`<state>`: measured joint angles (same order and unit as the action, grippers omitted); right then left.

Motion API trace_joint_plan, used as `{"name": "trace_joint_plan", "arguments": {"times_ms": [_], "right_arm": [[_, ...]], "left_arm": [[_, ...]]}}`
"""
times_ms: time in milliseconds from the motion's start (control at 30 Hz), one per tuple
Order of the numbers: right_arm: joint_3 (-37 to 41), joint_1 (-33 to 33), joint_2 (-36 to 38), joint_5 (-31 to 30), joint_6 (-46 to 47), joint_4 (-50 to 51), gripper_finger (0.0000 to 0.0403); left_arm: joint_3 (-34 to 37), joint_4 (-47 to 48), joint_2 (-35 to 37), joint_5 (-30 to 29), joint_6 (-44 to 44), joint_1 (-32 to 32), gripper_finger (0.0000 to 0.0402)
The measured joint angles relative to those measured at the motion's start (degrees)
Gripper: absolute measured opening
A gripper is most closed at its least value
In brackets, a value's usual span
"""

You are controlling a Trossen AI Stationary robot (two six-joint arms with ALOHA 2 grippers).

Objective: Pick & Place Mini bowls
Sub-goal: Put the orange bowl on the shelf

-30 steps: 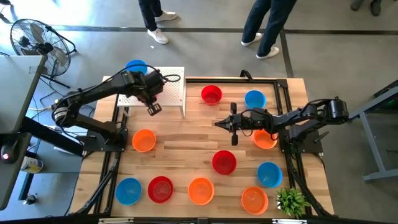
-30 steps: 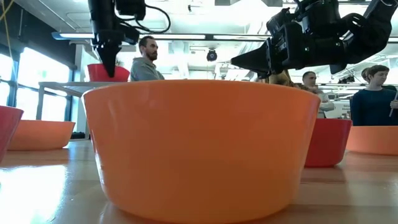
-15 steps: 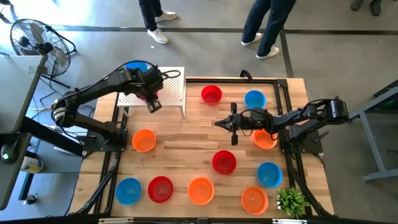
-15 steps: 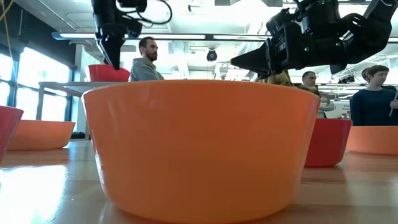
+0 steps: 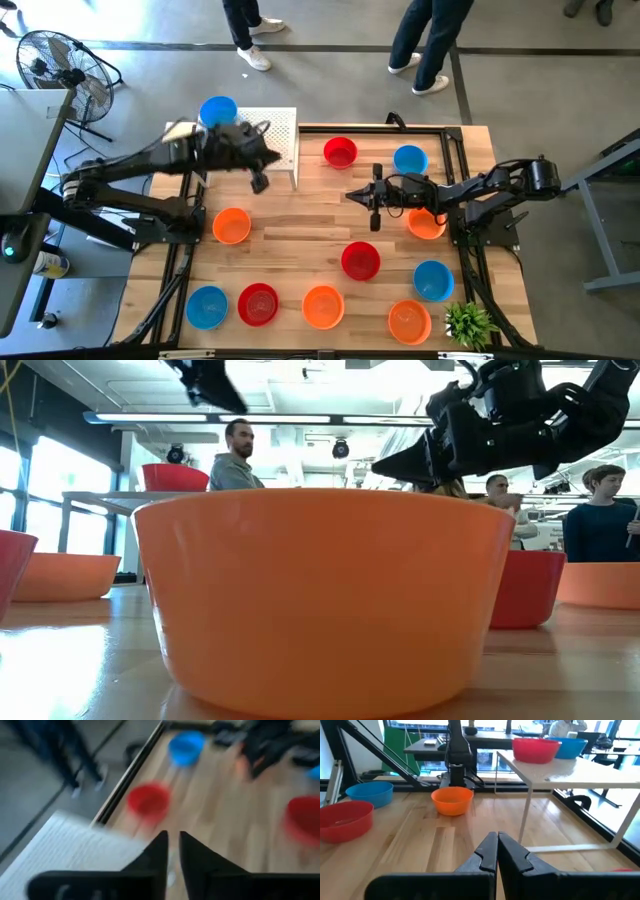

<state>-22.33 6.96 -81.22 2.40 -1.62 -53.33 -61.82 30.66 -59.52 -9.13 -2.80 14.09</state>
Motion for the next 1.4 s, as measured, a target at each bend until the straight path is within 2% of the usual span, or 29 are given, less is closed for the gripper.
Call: {"name": "trace_joint_plan", "arguments": {"times_ms": [100,233,333,433,533,733,900,967,1100,1233,1400], "right_arm": [[0.0,-0.4,3.4,-3.1,0.3,6.2,0.0000],[0.0,-2.8,12.5,-11.9,1.4,19.1,0.0000],[-0.1,-5.4,20.6,-16.7,5.9,30.6,0.0000],[-2.8,-8.4,27.2,-21.9,14.7,48.6,0.0000],[-8.3,-11.9,30.1,-27.2,24.1,69.0,0.0004],[-20.4,-16.2,28.9,-28.4,43.2,97.0,0.0033],[-25.7,-16.8,24.9,-21.5,63.2,116.2,0.0072],[-26.0,-16.8,23.2,-17.7,68.6,119.4,0.0089],[-24.1,-16.8,20.0,-13.0,76.3,117.8,0.0123],[-21.7,-16.7,16.4,-12.4,81.2,116.9,0.0142],[-18.9,-16.7,13.4,-13.2,82.5,107.9,0.0145]], "left_arm": [[8.7,-15.4,1.8,1.9,-1.1,-3.7,0.0005],[19.9,-34.6,2.2,2.6,-2.7,-7.3,0.0012],[26.6,-47.1,1.8,2.6,-2.8,-9.1,0.0006],[32.8,-58.0,0.8,2.6,-1.6,-10.0,0.0002],[37.2,-67.9,-0.4,2.7,-1.4,-10.0,0.0002],[39.7,-72.1,-0.7,2.8,-1.8,-10.0,0.0001],[39.7,-71.6,-0.7,2.8,-2.0,-10.0,0.0001],[39.7,-71.2,-0.7,2.8,-2.6,-10.0,0.0001],[39.8,-70.3,-0.8,2.8,-2.5,-10.0,0.0001],[39.8,-69.5,-0.8,2.9,-1.9,-10.0,0.0001],[39.8,-69.1,-0.8,4.2,-1.2,-10.0,0.0001]]}}
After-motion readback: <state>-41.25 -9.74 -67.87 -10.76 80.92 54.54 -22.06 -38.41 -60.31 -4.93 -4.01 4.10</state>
